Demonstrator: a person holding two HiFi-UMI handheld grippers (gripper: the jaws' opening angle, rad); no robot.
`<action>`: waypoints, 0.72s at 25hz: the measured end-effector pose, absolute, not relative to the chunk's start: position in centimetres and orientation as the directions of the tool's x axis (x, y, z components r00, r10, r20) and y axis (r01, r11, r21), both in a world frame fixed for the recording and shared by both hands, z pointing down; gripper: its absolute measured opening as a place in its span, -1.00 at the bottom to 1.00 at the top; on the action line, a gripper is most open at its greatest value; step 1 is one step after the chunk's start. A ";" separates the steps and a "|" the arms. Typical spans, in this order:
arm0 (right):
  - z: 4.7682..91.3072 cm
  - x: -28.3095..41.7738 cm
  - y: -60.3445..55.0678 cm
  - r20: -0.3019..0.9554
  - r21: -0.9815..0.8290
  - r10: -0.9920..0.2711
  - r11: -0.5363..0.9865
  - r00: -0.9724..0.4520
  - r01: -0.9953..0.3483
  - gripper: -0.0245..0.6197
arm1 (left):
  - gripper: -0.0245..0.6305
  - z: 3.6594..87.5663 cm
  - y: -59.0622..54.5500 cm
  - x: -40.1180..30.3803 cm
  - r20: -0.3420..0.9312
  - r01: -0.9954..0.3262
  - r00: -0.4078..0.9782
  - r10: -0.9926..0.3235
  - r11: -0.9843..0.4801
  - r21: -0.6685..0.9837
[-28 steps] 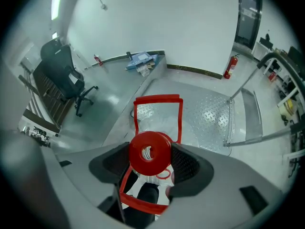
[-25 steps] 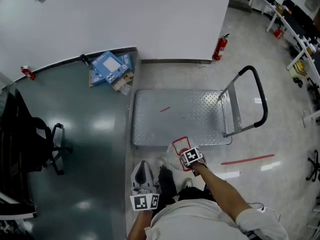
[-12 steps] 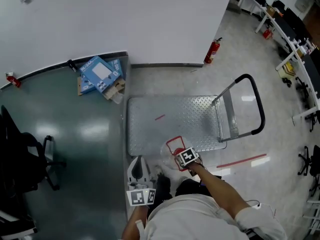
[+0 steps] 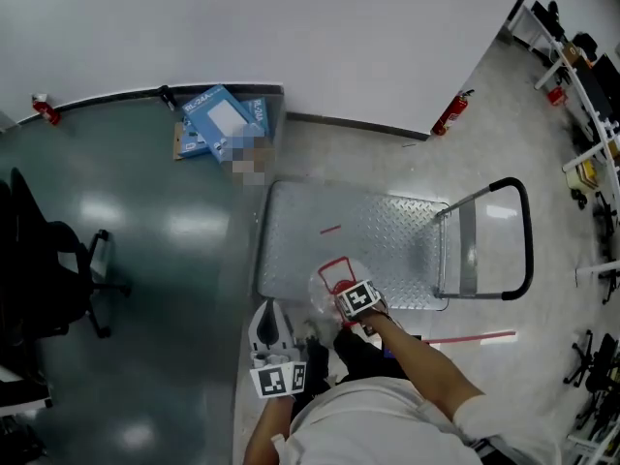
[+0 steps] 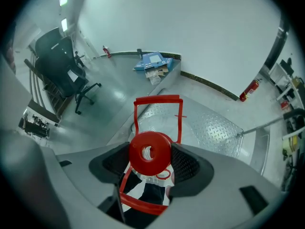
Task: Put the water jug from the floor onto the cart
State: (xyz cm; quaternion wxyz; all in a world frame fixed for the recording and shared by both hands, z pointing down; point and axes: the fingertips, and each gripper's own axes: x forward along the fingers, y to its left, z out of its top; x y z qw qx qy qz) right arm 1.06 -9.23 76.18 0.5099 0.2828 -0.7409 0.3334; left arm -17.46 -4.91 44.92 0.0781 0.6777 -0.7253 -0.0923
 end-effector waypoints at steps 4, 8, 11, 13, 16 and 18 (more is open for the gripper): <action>77.4 -2.1 -12.8 0.939 -0.186 -0.092 0.670 -0.330 -0.718 -0.06 | -0.92 46.6 -6.2 -18.6 0.012 -0.964 -0.143 -0.990 0.142 0.224; 78.1 -4.5 -14.9 0.947 -0.201 -0.040 0.697 -0.318 -0.688 -0.06 | -0.92 47.7 -7.2 -19.6 0.042 -0.951 -0.206 -0.978 0.210 0.227; 78.6 -6.9 -16.5 0.942 -0.218 -0.027 0.709 -0.335 -0.671 -0.06 | -0.92 48.1 -7.8 -20.5 0.046 -0.947 -0.225 -0.973 0.230 0.225; 78.9 -8.2 -16.9 0.942 -0.238 0.003 0.711 -0.336 -0.662 -0.06 | -0.92 48.4 -8.0 -21.1 0.051 -0.944 -0.236 -0.970 0.242 0.226; 79.7 -10.2 -19.2 0.936 -0.196 -0.050 0.747 -0.347 -0.635 -0.06 | -0.92 48.5 -8.1 -21.9 0.060 -0.941 -0.248 -0.967 0.255 0.223; 80.4 -10.8 -19.7 0.940 -0.190 -0.049 0.747 -0.337 -0.637 -0.06 | -0.92 48.5 -8.1 -22.3 0.066 -0.941 -0.251 -0.966 0.259 0.218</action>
